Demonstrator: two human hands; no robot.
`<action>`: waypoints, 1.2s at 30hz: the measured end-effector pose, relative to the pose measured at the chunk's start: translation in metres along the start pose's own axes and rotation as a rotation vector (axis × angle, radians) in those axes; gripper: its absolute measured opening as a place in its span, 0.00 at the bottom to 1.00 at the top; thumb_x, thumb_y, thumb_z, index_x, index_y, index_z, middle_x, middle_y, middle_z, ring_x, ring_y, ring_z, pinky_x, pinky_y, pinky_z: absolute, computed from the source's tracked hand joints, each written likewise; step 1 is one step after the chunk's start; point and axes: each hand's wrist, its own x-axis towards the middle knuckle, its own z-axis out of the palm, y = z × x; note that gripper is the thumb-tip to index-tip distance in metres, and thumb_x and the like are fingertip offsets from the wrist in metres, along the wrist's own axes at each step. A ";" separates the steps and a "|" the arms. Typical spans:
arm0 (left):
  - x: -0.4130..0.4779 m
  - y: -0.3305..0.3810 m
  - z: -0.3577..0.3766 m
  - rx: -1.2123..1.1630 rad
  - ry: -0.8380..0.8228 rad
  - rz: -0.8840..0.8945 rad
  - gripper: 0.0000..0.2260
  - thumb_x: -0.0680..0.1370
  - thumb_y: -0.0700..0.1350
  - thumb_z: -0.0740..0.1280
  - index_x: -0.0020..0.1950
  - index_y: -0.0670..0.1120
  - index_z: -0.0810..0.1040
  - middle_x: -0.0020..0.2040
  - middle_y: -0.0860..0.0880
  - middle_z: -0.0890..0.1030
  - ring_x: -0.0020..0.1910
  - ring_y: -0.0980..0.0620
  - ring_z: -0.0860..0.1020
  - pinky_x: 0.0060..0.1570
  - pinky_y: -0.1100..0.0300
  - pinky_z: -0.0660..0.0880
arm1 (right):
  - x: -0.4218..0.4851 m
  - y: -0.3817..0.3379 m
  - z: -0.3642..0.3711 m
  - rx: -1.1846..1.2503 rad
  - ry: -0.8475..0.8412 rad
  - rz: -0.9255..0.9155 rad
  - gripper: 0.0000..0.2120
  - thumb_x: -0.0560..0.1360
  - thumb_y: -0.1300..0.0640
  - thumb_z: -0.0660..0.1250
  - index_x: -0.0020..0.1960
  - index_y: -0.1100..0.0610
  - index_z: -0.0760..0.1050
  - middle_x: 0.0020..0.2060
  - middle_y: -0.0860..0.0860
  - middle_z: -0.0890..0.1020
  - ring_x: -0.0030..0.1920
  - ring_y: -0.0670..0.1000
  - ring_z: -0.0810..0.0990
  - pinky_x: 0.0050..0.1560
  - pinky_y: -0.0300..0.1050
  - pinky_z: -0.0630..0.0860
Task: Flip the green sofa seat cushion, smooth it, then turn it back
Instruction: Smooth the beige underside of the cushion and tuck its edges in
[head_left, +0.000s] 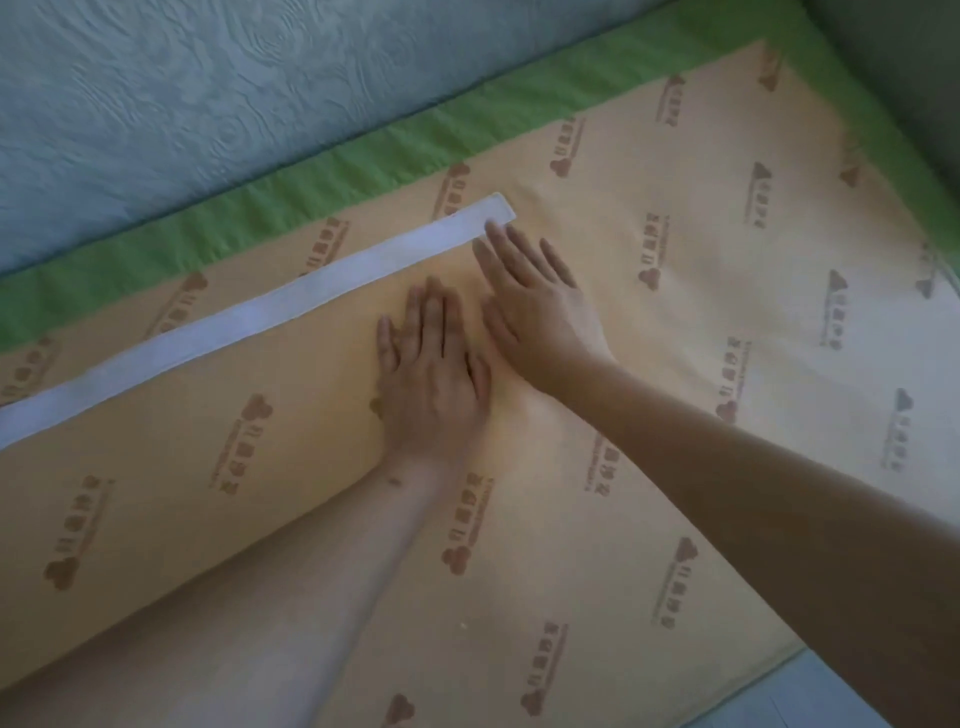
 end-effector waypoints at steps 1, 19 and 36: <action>0.007 0.005 0.003 0.021 0.011 0.011 0.27 0.82 0.49 0.50 0.78 0.39 0.61 0.79 0.42 0.61 0.79 0.46 0.57 0.77 0.42 0.53 | 0.011 0.002 -0.010 0.018 0.097 0.006 0.26 0.81 0.55 0.55 0.78 0.60 0.62 0.78 0.54 0.62 0.79 0.53 0.58 0.78 0.53 0.54; 0.089 0.176 0.044 0.048 -0.004 -0.102 0.28 0.81 0.50 0.49 0.80 0.41 0.56 0.81 0.44 0.56 0.81 0.48 0.52 0.78 0.44 0.50 | 0.023 0.199 -0.073 0.037 0.129 0.062 0.27 0.83 0.52 0.52 0.80 0.58 0.56 0.80 0.52 0.55 0.80 0.52 0.52 0.80 0.49 0.48; 0.164 0.297 0.075 0.115 -0.057 0.010 0.31 0.80 0.51 0.52 0.80 0.39 0.54 0.81 0.41 0.54 0.81 0.45 0.50 0.78 0.41 0.48 | 0.032 0.341 -0.091 -0.006 -0.016 0.177 0.28 0.83 0.53 0.52 0.81 0.57 0.51 0.81 0.53 0.52 0.80 0.52 0.48 0.79 0.53 0.49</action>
